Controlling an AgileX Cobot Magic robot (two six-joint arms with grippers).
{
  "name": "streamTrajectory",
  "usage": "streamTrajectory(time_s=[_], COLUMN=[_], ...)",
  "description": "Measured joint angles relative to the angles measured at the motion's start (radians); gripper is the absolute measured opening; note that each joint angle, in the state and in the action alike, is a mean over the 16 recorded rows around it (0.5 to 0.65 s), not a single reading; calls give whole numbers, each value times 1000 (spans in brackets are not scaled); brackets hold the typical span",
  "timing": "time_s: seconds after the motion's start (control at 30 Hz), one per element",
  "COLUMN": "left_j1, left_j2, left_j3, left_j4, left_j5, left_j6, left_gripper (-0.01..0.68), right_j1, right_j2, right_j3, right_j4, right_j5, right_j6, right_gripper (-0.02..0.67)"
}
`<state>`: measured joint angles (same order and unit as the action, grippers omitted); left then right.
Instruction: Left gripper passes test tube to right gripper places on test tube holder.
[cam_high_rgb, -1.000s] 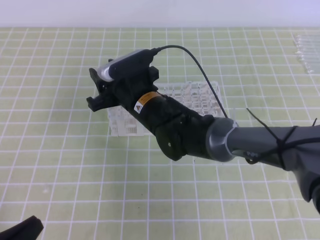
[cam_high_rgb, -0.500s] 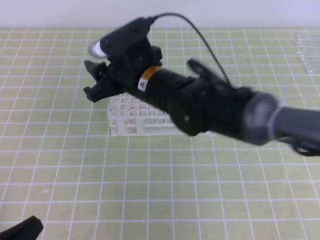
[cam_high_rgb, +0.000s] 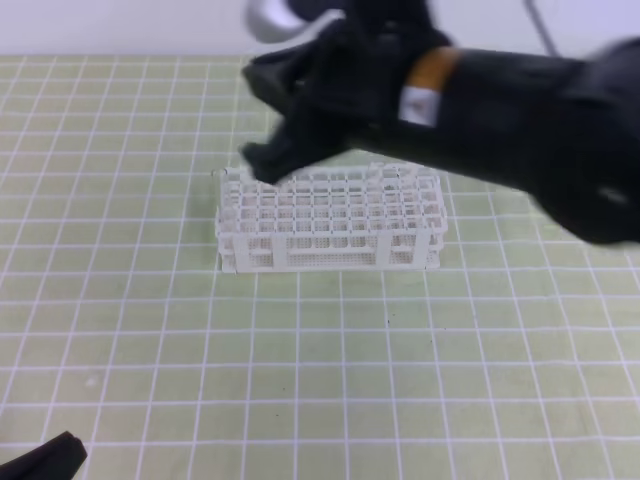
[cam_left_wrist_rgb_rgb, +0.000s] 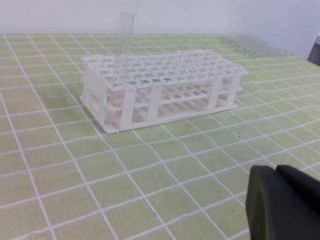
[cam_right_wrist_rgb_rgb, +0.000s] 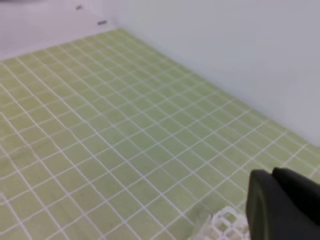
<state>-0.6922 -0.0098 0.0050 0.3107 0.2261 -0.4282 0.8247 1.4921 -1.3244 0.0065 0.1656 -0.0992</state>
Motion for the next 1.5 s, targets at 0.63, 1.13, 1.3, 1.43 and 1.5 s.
streamTrajectory(time_s=[0.63, 1.13, 1.3, 1.43, 1.5], left_j1=[0, 0, 0, 1, 1], left_j2=[0, -2, -3, -4, -4], left_j3=[4, 5, 8, 11, 11], left_j4=[0, 0, 0, 0, 0], left_j5=[1, 2, 3, 2, 4], left_j6=[0, 0, 0, 0, 0], left_gripper=[-2, -2, -2, -2, -2], right_j1=[0, -193, -404, -571, -640], right_j2=[-728, -941, -1077, -1210, -1275], right_j3=[729, 944, 1029, 1112, 1156], right_j4=[148, -75, -123, -111, -97], right_j5=[96, 156, 78, 16, -12], right_j6=[9, 118, 135, 111, 97], right_gripper=[-13, -14, -15, -15, -16])
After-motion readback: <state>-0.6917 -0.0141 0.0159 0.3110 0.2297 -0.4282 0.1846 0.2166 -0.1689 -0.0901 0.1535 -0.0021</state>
